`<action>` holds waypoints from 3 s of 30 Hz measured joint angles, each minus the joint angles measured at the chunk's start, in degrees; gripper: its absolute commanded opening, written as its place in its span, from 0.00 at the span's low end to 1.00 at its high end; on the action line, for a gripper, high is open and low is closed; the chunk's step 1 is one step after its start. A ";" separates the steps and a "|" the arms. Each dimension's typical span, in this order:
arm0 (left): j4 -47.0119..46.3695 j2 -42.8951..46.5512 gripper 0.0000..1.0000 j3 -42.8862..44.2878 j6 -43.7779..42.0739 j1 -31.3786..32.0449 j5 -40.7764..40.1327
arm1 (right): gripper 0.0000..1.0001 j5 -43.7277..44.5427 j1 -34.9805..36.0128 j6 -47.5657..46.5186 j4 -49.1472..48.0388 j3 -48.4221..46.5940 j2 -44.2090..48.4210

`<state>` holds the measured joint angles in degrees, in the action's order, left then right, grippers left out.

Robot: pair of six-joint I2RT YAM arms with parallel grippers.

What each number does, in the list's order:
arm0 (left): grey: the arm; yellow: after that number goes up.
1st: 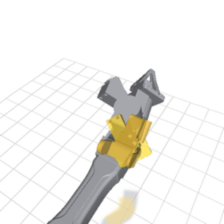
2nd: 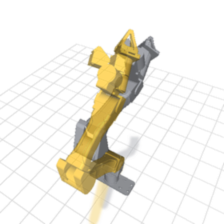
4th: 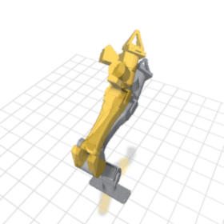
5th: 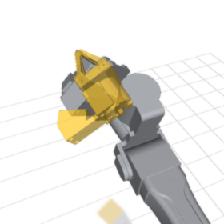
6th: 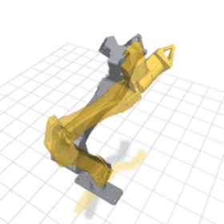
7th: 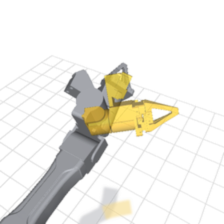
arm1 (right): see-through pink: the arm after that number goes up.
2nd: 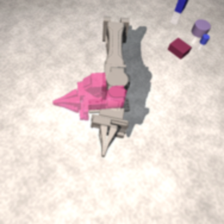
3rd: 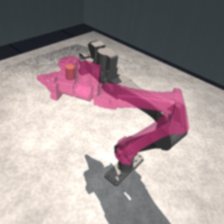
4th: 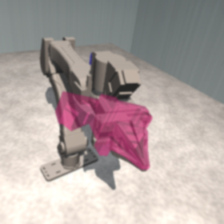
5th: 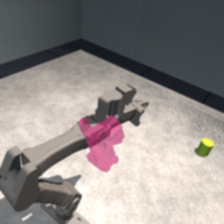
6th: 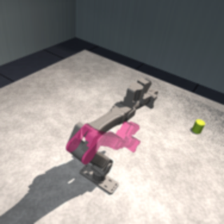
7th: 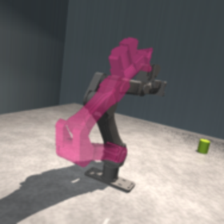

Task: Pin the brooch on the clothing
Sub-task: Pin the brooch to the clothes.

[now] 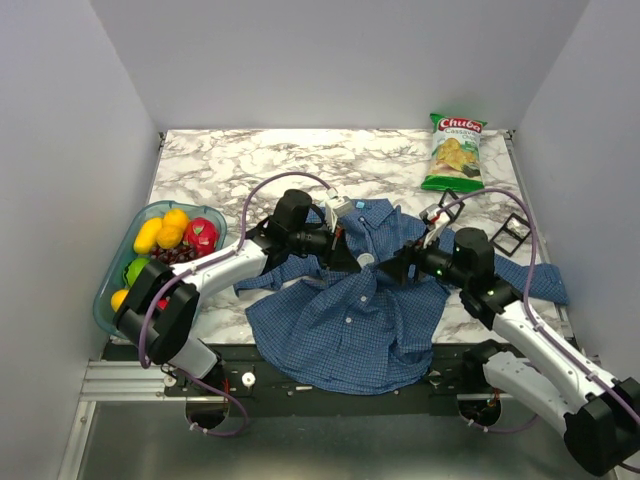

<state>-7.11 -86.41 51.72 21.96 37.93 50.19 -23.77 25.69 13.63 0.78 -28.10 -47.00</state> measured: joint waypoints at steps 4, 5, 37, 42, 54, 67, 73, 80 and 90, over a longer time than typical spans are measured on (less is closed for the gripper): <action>0.00 -0.55 0.00 0.02 -0.11 -0.07 0.90 | 0.68 -5.22 -0.63 -1.60 -3.52 0.11 -0.90; 0.00 -0.76 0.00 0.02 -0.11 -0.09 1.07 | 0.67 -6.54 -0.63 -1.84 -4.66 0.11 -1.07; -0.46 -2.75 0.00 0.28 0.44 -0.81 3.89 | 0.47 -15.39 -0.63 -4.72 -11.43 0.13 -9.90; -0.50 -2.75 0.00 0.28 0.52 -0.85 4.07 | 0.45 -15.39 -0.63 -4.72 -11.43 0.13 -11.02; -0.52 -2.97 0.00 0.28 0.59 -0.85 4.09 | 0.40 -15.58 -0.63 -4.68 -11.89 0.13 -11.37; -0.42 -3.34 0.00 0.28 0.57 -0.98 4.09 | 0.38 -17.46 -0.63 -4.02 -13.84 0.13 -13.42; -0.28 -3.61 0.00 0.28 0.55 -1.14 4.07 | 0.36 -17.53 -0.55 -3.19 -14.49 0.13 -14.49; -0.07 -3.63 0.00 0.28 0.52 -1.18 4.02 | 0.33 -16.72 -0.07 -1.81 -14.67 0.13 -14.71; -0.02 -3.63 0.00 0.28 0.33 -1.25 3.17 | 0.29 -13.90 0.42 2.01 -15.30 0.13 -15.30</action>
<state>-7.14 -90.04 52.01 22.28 36.69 53.36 -37.67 26.11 15.64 -14.52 -27.97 -62.30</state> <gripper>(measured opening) 0.014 0.304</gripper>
